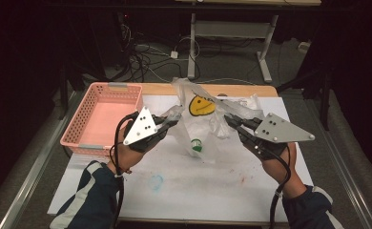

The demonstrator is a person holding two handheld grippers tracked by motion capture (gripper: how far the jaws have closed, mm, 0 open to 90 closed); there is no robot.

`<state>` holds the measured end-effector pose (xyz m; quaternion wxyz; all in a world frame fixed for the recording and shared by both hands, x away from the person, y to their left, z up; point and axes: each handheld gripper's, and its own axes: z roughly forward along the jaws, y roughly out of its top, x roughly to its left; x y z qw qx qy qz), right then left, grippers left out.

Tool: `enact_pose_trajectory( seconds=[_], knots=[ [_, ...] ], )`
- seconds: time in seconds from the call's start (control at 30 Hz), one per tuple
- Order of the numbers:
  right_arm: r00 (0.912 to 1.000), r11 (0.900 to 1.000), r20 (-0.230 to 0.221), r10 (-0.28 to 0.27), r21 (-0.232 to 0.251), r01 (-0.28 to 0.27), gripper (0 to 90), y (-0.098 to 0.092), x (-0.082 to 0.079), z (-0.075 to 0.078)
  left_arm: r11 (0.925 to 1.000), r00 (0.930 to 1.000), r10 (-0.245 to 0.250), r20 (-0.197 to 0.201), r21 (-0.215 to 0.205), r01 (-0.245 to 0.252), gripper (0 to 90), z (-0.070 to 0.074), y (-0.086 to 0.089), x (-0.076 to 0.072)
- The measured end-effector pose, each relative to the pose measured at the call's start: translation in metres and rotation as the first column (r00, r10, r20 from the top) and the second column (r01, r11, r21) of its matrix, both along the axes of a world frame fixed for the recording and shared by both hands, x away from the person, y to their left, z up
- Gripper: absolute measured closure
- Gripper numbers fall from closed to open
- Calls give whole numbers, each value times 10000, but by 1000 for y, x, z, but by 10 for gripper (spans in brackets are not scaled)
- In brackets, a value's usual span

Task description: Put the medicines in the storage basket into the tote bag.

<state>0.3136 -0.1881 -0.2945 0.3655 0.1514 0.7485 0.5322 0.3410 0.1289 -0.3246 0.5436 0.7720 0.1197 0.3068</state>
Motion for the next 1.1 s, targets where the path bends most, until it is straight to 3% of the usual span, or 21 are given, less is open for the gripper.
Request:
enact_pose_trajectory(
  seconds=[0.23, 0.4, 0.5, 0.63, 0.73, 0.8, 0.87, 1.0, 1.1],
  knots=[
    [9985, 9992, 536, 65, 393, -86, 900, -3, -7, 27, 9985, 9991, 89, 422, -546, -65, 871, 25, 5, -6],
    [9963, 9987, 855, 45, 503, -88, 900, -2, -9, 40, 9974, 9985, 35, 554, -714, 4, 871, 38, 2, -5],
    [9958, 9985, 910, -98, 554, 48, 900, -2, -6, 43, 9976, 9982, 86, 593, -695, -45, 870, 39, -3, 1],
    [9975, 9975, 631, -333, 651, 291, 900, -4, 9, 39, 9972, 9998, 51, 174, -748, -38, 870, 29, -12, 22],
    [9984, 9961, 144, -544, 705, 533, 900, -3, 27, 29, 9978, 9998, -64, -162, -656, 53, 870, 19, -21, 38],
    [9980, 9959, -147, -620, 652, 628, 900, -2, 38, 23, 9979, 9999, 51, -165, -645, -61, 869, 14, -27, 46],
    [9959, 9955, -456, -783, 502, 806, 900, 2, 52, 15, 9964, 9995, 50, -321, -842, -77, 870, 9, -33, 57],
    [9891, 9934, -972, -1102, 219, 1129, 900, 9, 78, 2, 9962, 9987, 232, -462, -826, -269, 870, 5, -45, 75],
    [9835, 9912, -1322, -1237, 301, 1287, 900, 11, 93, -1, 9946, 9980, 372, -518, -953, -420, 870, 6, -52, 86]
  ],
)
